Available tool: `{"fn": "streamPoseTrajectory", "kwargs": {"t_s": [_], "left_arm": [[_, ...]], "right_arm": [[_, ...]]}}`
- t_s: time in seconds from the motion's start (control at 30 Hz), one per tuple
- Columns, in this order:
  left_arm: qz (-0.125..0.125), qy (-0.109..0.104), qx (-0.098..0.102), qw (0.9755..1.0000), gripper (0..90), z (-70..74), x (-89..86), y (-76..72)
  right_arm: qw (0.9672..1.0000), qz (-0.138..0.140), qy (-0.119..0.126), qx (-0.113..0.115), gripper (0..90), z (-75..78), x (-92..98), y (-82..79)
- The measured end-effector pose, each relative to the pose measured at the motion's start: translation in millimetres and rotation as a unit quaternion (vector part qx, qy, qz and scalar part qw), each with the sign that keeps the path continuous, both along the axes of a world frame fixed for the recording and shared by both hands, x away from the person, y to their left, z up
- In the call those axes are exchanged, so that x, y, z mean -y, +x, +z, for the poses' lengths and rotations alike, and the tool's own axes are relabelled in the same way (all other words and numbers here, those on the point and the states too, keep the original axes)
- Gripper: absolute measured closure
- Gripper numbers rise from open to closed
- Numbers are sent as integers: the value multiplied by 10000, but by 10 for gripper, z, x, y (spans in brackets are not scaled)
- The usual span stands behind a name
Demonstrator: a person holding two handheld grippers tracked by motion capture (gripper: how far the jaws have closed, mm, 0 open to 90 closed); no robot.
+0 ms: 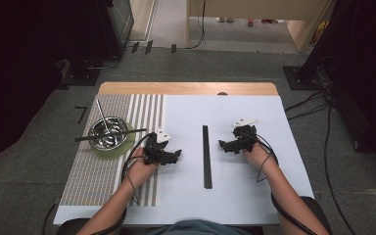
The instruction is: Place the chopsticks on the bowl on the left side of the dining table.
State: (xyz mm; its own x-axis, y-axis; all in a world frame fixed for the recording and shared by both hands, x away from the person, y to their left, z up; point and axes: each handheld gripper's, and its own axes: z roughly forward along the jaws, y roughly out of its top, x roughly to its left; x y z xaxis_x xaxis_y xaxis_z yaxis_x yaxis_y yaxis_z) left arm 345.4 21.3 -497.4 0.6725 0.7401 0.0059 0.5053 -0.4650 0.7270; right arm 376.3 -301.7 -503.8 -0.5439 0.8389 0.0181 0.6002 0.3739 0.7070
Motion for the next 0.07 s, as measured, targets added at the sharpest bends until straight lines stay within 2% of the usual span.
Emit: {"fn": "streamPoseTrajectory", "kwargs": {"t_s": [0.07], "left_arm": [[2,-1,0,10000,183,0,1,0]], "right_arm": [[10000,-1,0,-1,4,0,0,0]]}}
